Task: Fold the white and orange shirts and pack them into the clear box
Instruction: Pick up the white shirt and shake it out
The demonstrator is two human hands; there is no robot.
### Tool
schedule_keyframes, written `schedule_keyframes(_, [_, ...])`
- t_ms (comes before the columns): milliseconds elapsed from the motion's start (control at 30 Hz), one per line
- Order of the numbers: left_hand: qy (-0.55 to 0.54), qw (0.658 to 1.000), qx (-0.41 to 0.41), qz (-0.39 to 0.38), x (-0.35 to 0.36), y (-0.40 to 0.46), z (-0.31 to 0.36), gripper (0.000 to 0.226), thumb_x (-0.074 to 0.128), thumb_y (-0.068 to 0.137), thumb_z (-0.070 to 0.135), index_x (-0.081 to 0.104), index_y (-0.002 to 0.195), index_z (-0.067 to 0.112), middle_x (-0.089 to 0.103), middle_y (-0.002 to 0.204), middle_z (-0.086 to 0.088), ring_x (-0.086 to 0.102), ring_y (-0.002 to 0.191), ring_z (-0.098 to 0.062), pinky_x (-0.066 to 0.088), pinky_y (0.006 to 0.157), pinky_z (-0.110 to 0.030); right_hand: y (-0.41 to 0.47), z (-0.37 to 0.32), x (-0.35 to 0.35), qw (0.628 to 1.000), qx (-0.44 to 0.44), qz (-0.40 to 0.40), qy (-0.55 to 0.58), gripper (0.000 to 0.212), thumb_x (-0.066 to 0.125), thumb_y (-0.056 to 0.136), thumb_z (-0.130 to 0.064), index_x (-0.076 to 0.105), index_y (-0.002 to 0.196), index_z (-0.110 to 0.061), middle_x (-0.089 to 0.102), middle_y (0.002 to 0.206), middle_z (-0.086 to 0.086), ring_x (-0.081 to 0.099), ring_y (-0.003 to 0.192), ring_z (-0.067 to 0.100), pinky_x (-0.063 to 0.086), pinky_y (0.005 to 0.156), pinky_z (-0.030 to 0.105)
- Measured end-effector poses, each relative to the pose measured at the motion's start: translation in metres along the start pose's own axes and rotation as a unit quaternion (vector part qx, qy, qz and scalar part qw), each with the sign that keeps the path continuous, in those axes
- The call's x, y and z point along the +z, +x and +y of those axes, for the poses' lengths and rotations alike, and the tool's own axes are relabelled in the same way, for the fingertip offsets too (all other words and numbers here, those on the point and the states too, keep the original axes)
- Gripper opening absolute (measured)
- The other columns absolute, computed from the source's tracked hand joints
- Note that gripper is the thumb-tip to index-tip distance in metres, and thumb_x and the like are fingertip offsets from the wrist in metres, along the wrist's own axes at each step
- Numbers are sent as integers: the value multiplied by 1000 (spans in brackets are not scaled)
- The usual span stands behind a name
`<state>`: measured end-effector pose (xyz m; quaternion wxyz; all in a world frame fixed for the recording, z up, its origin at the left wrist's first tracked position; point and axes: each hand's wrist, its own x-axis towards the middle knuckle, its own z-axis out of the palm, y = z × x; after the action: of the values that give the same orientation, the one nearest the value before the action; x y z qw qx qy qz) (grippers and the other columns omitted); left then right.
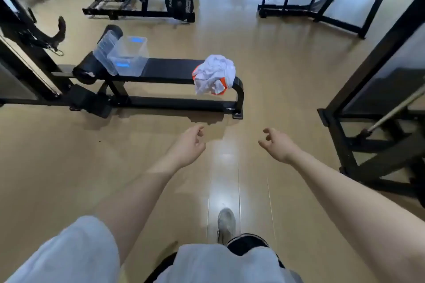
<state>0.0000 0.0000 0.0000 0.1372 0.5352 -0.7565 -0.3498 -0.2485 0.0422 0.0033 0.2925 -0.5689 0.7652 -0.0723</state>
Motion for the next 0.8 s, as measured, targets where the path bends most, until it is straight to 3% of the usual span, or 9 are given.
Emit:
schedule_keyframes(200, [-19,995,-90,44,-49,136,-14,50,47,90,11,37,139,15,52,122,-2,51,89,-15,42,81,-25,152,-44,-71,998,-40,-28,-33,45,44,96,-27,36,136,-7,49,135,14,49,119,30,39,93,33])
schedule_keyframes(367, [-23,988,-131,72,-88,235,-50,50,48,90,12,35,139,14,52,123,-2,51,92,-16,39,79,-24,266,-91,-82,991,-95,-69,-65,43,46,94,-25,40,132,-6,51,128,15,50,115,30,36,81,27])
schedule_keyframes(500, [-16,988,-136,70,-111,331,-76,50,49,91,14,36,139,13,53,123,-3,51,91,-14,38,78,-23,360,-121,-82,988,-117,-78,-58,29,46,91,-28,47,115,-11,57,108,9,57,93,29,49,82,40])
schedule_keyframes(567, [-10,990,-128,61,-124,382,-86,49,50,90,15,37,138,13,54,123,-3,51,89,-15,37,79,-23,405,-133,-88,989,-114,-85,-49,27,45,91,-31,47,112,-14,55,101,5,56,85,28,50,79,39])
schedule_keyframes(800, [7,995,-95,-21,-173,550,-85,51,47,92,19,33,141,16,52,125,0,50,94,-13,41,84,-25,543,-155,-141,996,-43,-74,-29,43,43,95,-25,39,135,-10,50,133,13,52,114,29,41,92,35])
